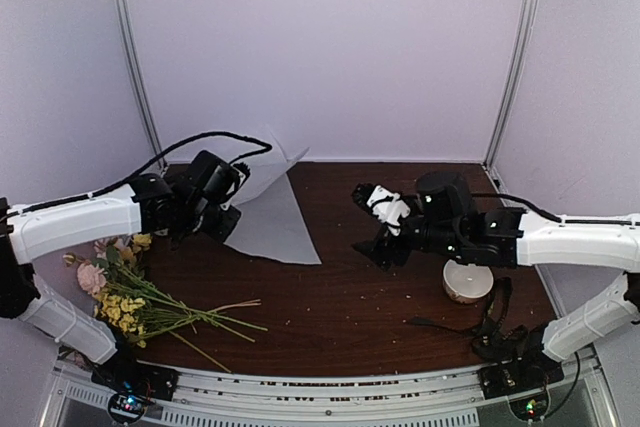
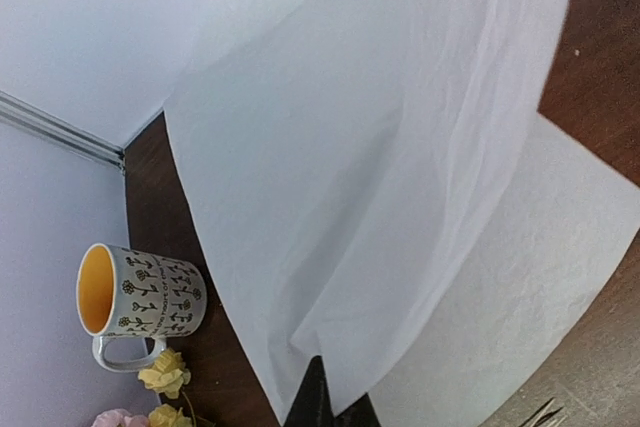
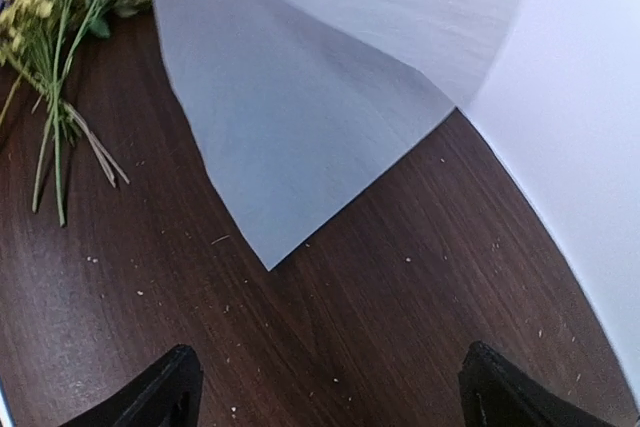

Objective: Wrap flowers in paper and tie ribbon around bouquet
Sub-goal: Unfold the folded wrapping paper at the center of the board.

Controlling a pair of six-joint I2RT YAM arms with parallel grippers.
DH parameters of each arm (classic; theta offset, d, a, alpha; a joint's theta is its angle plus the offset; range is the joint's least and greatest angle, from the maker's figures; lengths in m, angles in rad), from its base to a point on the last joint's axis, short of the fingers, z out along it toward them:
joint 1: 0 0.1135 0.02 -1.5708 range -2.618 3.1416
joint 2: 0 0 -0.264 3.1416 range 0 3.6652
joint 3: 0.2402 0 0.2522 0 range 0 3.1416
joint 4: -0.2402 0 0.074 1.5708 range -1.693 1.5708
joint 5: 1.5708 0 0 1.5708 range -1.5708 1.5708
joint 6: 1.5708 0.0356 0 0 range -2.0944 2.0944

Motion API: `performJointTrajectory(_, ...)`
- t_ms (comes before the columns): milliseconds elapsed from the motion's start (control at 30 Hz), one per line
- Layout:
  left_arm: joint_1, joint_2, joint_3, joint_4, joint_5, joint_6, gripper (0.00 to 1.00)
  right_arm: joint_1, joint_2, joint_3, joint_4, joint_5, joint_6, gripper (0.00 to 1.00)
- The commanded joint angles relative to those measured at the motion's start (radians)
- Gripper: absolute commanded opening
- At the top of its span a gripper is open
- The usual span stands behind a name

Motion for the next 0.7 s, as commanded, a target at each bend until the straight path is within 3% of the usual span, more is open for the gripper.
performJointTrajectory(0, 0.017, -0.109, 0.024, 0.074, 0.096, -0.083, 0.00, 0.150, 0.135, 0.046, 0.114, 0.169, -0.233, 0.99)
performJointTrajectory(167, 0.018, -0.145, 0.026, 0.091, 0.136, -0.101, 0.00, 0.263, 0.383, 0.074, 0.389, 0.373, -0.507, 1.00)
performJointTrajectory(233, 0.018, -0.145, 0.022, 0.093, 0.147, -0.104, 0.00, 0.268, 0.479, 0.144, 0.405, 0.379, -0.581, 1.00)
performJointTrajectory(500, 0.018, -0.148, 0.021, 0.131, 0.150, -0.127, 0.00, 0.300, 0.671, 0.317, 0.357, 0.306, -0.558, 1.00)
performJointTrajectory(667, 0.018, -0.171, 0.004, 0.153, 0.142, -0.127, 0.00, 0.312, 0.770, 0.380, 0.378, 0.391, -0.558, 0.99)
